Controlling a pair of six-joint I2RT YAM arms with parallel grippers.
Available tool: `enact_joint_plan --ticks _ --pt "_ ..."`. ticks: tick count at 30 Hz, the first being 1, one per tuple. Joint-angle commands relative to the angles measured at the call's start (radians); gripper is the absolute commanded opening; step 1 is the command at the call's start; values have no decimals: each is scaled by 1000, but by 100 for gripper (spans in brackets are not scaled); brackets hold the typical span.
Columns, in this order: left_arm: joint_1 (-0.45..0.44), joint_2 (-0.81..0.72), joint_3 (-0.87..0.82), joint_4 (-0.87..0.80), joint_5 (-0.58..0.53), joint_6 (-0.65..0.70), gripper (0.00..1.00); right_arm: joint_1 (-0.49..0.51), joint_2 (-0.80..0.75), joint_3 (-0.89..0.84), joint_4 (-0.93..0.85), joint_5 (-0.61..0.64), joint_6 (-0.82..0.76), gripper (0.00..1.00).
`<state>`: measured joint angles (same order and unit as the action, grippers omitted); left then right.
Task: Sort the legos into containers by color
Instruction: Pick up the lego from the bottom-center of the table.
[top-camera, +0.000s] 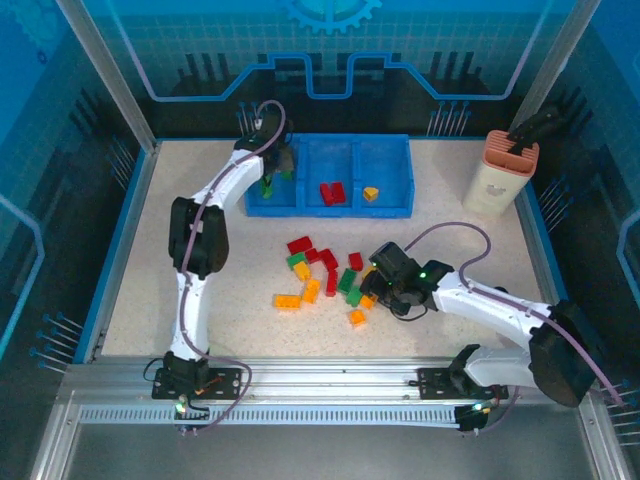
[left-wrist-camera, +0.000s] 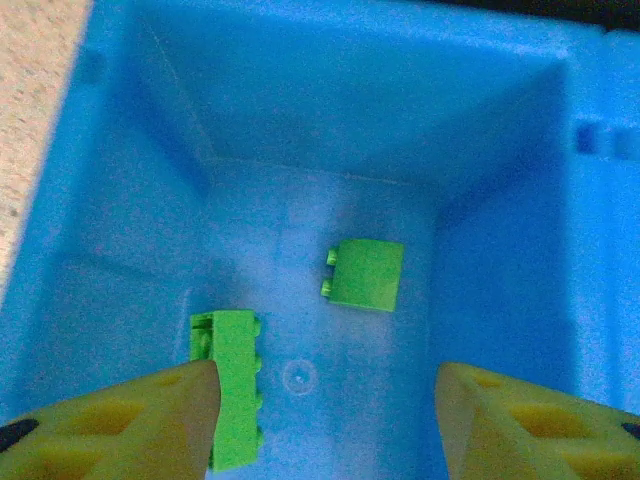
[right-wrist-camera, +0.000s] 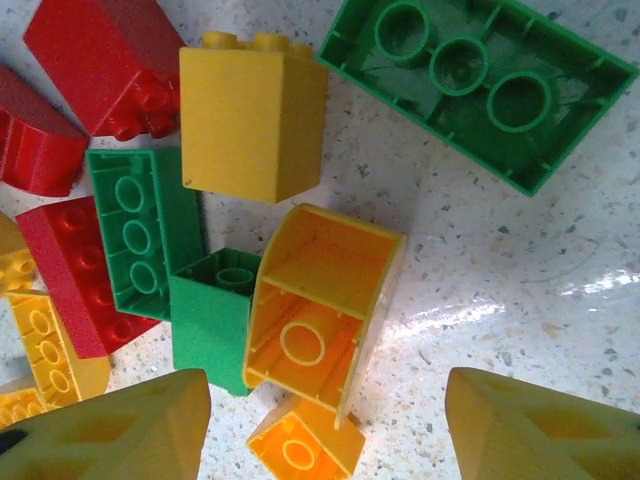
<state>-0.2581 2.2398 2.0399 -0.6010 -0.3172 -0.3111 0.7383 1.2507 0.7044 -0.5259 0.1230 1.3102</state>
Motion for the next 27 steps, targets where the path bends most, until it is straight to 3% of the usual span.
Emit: enact_joint_plan --ticks 1,6,13,27 --pt "6 -161 -18 20 16 35 60 -13 29 -3 41 11 19 65" --pt "8 -234 34 -77 -2 97 63 -32 84 7 66 7 -2 65" --pt "9 -386 -42 -91 11 115 64 -50 179 3 126 -18 -10 63" --pt "14 -623 -283 -71 -50 128 67 -51 297 35 82 -46 -110 29"
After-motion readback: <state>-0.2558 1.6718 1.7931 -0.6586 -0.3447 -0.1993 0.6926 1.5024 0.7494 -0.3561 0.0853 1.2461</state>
